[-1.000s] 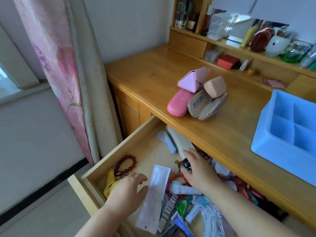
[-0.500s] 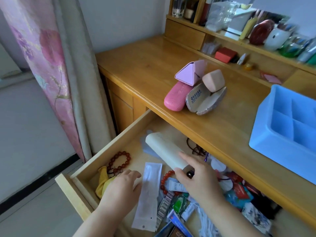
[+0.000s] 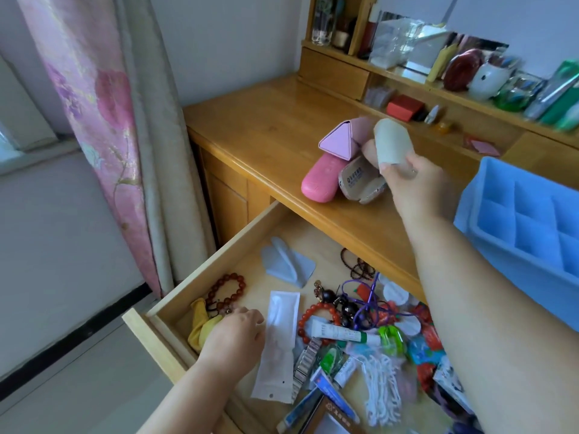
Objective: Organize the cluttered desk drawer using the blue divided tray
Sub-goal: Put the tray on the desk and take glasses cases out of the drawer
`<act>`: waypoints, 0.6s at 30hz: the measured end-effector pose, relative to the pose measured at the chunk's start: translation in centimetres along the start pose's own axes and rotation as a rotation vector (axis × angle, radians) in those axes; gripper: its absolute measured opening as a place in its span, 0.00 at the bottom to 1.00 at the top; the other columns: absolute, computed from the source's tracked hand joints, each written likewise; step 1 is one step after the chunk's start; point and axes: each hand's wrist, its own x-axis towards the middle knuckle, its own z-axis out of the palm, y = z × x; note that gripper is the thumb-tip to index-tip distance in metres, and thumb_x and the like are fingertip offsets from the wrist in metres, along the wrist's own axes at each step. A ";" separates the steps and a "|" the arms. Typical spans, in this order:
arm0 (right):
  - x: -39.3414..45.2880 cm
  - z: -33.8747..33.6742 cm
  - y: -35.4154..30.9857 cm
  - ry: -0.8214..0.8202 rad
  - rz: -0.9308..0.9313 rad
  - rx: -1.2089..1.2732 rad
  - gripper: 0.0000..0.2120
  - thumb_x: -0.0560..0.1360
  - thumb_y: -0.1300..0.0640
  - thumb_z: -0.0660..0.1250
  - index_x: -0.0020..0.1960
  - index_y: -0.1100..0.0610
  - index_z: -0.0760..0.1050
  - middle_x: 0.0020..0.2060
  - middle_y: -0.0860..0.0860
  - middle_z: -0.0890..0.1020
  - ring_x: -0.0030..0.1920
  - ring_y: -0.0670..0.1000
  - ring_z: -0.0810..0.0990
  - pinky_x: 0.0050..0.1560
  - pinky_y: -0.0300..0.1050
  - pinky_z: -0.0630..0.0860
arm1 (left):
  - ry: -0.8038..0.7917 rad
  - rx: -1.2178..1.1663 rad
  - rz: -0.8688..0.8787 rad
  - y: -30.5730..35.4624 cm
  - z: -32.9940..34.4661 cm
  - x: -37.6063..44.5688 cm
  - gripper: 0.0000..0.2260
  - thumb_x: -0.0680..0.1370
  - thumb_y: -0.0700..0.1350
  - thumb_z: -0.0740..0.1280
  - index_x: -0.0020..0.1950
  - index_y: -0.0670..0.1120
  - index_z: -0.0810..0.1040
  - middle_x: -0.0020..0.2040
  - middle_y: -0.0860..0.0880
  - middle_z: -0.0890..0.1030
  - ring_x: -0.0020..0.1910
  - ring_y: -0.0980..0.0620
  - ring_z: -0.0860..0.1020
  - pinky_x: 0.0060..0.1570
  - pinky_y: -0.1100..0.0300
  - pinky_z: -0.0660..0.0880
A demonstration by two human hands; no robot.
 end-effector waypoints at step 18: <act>-17.6 -3.2 18.8 -0.524 -0.330 -0.540 0.26 0.77 0.44 0.61 0.74 0.47 0.61 0.76 0.53 0.59 0.76 0.55 0.56 0.75 0.55 0.50 | -0.056 -0.026 0.297 2.4 -0.5 -1.4 0.14 0.77 0.44 0.66 0.63 0.50 0.77 0.62 0.53 0.76 0.55 0.52 0.77 0.50 0.63 0.71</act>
